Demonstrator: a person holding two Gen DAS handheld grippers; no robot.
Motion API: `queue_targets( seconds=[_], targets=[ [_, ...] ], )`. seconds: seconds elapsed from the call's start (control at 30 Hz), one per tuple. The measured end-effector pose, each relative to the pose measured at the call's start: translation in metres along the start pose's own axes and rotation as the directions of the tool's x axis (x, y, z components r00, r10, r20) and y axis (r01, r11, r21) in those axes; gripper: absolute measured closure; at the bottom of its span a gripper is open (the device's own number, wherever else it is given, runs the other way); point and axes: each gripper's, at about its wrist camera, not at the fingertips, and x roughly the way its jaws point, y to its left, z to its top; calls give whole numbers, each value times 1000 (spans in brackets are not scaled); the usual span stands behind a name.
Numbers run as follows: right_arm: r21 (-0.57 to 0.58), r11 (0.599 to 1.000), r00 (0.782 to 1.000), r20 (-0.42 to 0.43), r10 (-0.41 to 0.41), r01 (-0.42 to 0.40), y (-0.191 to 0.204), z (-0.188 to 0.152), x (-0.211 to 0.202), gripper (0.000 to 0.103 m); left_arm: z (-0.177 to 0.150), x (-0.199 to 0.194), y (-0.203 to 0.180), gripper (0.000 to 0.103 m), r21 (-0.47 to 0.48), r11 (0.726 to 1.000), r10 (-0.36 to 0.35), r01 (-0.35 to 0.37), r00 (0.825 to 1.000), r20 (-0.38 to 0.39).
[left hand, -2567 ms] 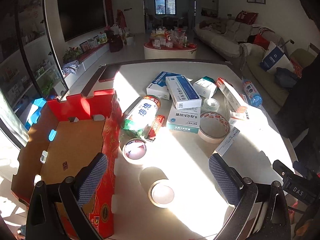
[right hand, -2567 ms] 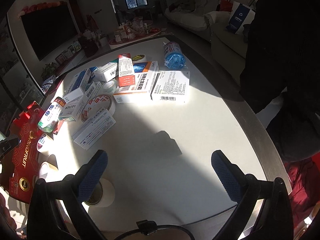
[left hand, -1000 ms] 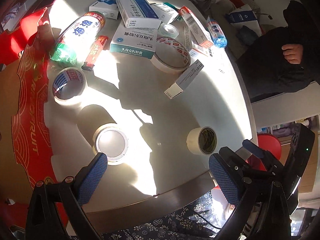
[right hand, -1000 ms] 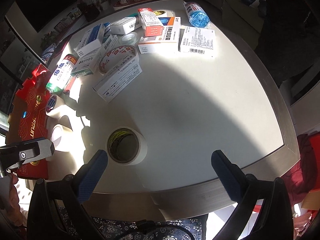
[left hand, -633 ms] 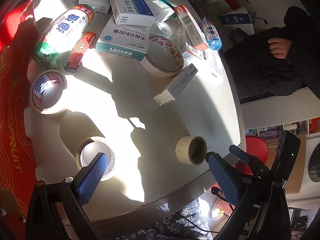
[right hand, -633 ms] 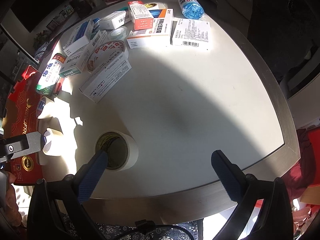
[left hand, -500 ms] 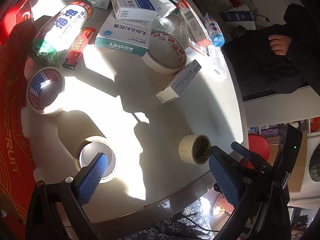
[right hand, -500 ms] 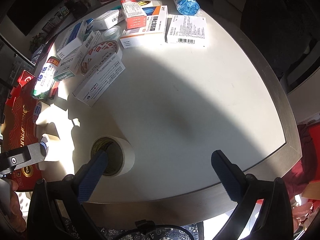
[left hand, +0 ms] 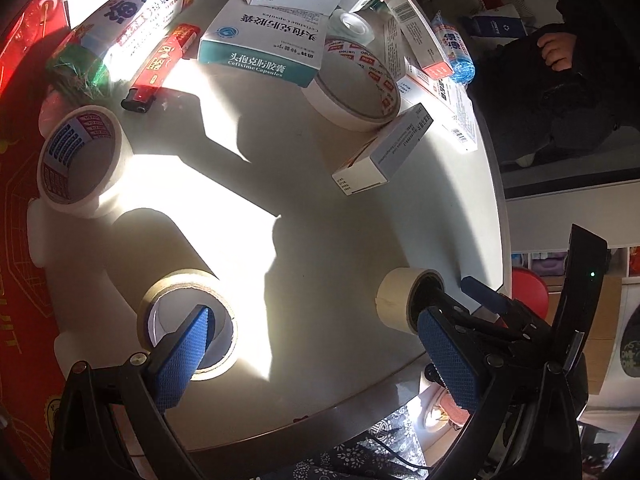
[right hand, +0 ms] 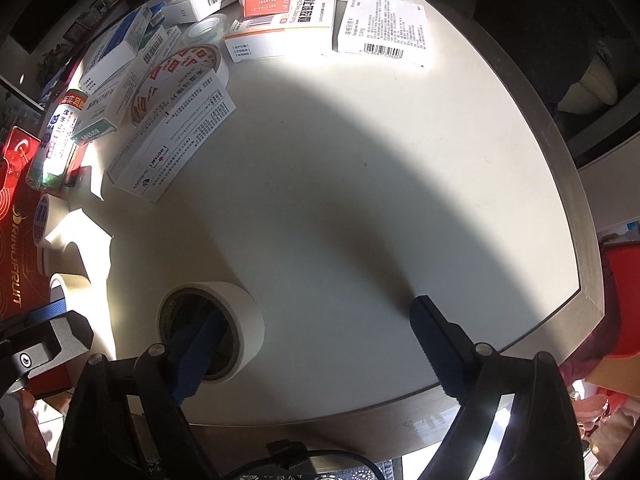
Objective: Organize objects
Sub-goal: 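Close the left gripper on a beige tape roll while the right grips a white tape roll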
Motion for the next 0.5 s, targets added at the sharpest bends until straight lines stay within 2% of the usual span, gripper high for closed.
queue_targets(
  seconds=[0.27,0.37,0.43,0.5],
  targets=[
    [-53,995,997,17,-78,79,16,0,0,15,1,3,8,0,-19,1000,-18,18,1000,-3],
    [-78,993,995,38,-89,92,21,-2,-3,20,-1,3,9,1,-24,999,-29,29,1000,10],
    [-93,993,997,43,-64,68,24,-3,-5,36,-4,1,9,2,-17,1000,-20,20,1000,17],
    [-99,994,998,40,-42,46,27,-4,-7,47,-5,-1,8,7,-6,1000,-1,1,1000,20]
  ],
)
